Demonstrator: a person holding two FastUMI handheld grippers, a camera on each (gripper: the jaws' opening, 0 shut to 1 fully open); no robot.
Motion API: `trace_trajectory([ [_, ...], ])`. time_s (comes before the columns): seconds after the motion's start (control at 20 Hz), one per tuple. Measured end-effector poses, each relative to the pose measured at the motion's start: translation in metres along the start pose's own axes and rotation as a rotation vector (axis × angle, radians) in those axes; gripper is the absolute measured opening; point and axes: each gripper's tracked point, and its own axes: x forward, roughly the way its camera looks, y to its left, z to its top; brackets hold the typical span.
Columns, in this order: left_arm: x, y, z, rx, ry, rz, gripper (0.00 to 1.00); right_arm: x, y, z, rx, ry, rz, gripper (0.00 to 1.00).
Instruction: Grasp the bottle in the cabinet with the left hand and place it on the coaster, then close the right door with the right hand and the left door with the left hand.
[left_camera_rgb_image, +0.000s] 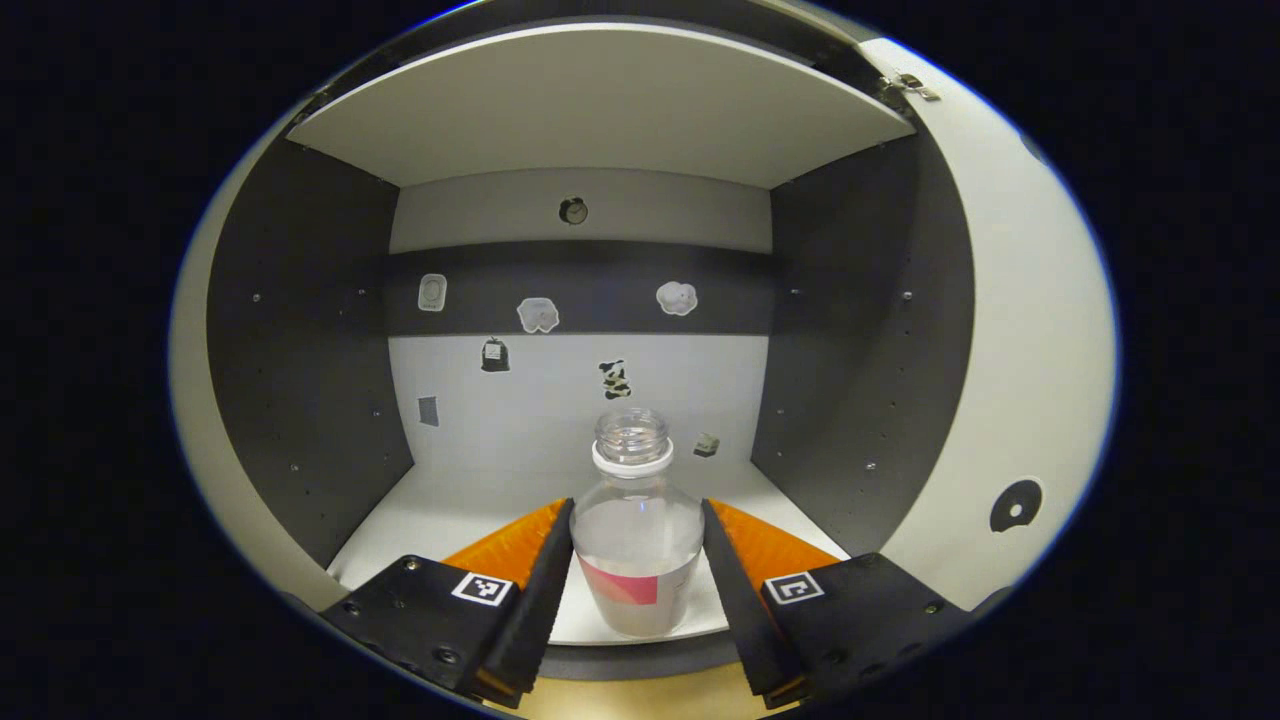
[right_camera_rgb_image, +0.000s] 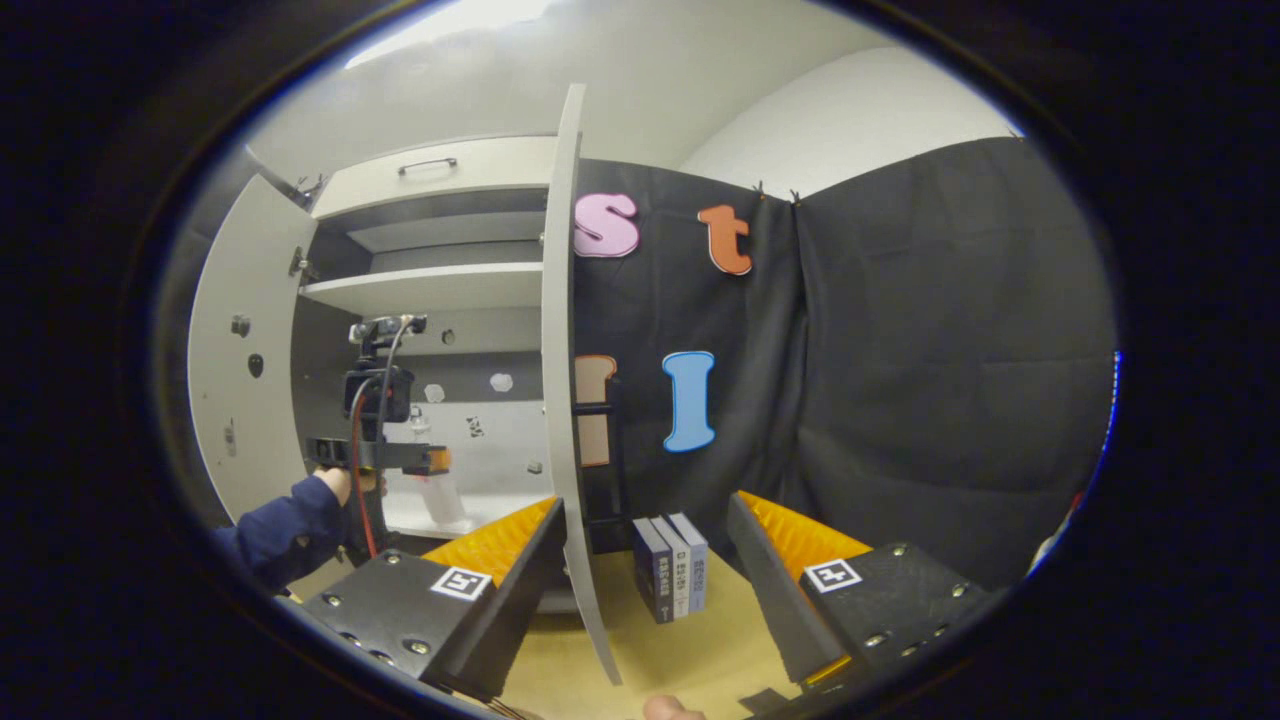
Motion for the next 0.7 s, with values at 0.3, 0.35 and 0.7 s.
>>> trace_trajectory([
  [0.3, -0.043, -0.004, -0.014, -0.031, -0.030, -0.089, 0.77, -0.006, 0.006, -0.002, 0.014, 0.009, 0.020, 0.98],
  [0.35, -0.051, -0.002, -0.017, -0.032, -0.035, -0.100, 0.76, -0.007, 0.007, 0.000, 0.009, 0.006, 0.023, 0.98],
  [0.7, -0.099, 0.007, -0.046, -0.037, -0.051, -0.172, 0.77, -0.021, 0.013, -0.003, 0.003, 0.012, 0.035, 0.98],
])
